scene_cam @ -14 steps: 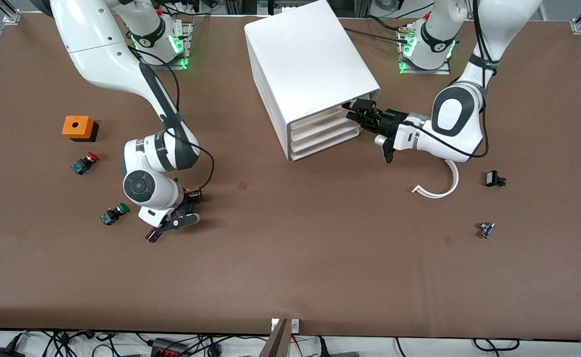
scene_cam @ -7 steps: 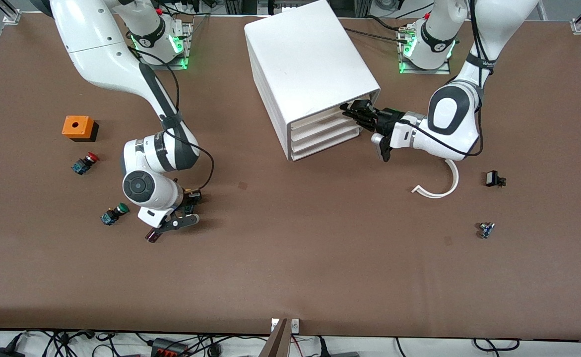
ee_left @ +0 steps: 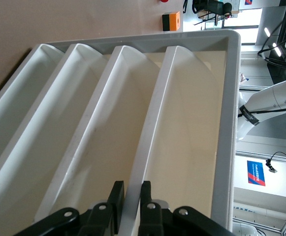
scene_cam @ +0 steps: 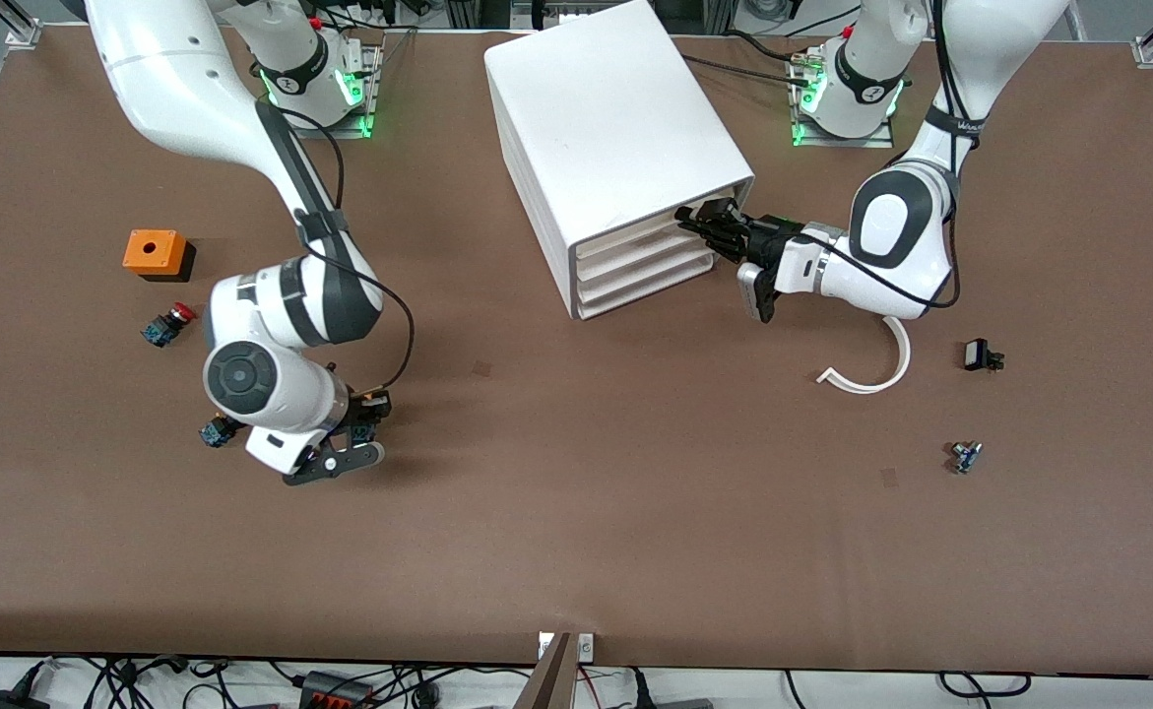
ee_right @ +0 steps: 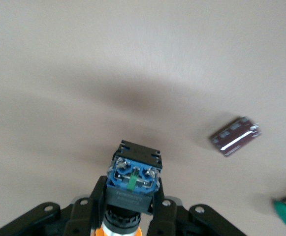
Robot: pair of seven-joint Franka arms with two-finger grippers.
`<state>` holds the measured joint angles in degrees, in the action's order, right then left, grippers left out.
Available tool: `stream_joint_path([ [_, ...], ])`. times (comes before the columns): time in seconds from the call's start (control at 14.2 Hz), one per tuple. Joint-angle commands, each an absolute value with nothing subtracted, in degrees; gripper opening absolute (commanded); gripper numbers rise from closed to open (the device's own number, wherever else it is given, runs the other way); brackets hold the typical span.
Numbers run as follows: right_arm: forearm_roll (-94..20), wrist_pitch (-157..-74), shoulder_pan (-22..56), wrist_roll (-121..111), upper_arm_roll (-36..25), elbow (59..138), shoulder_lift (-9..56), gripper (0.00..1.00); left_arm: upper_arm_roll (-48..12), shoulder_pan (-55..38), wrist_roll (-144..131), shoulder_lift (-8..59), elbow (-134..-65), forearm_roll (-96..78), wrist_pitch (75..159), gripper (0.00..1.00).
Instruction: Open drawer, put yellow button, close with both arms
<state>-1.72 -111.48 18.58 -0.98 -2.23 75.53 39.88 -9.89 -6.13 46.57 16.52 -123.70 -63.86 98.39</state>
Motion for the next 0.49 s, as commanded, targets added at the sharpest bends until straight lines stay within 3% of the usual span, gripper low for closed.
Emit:
stream_joint_path([
  [0.0, -2.4, -102.4, 19.2, -2.4, -1.9, 64.3, 40.1, 0.00, -8.9, -4.8, 44.8, 20.6, -117.1, -59.7, 98.8, 0.00],
  [0.42, -2.5, -101.2, 22.8, 0.1, 2.6, 63.4, 36.7, 0.00, -8.9, -0.4, 44.7, 27.3, -107.2, -54.5, 98.3, 0.01],
])
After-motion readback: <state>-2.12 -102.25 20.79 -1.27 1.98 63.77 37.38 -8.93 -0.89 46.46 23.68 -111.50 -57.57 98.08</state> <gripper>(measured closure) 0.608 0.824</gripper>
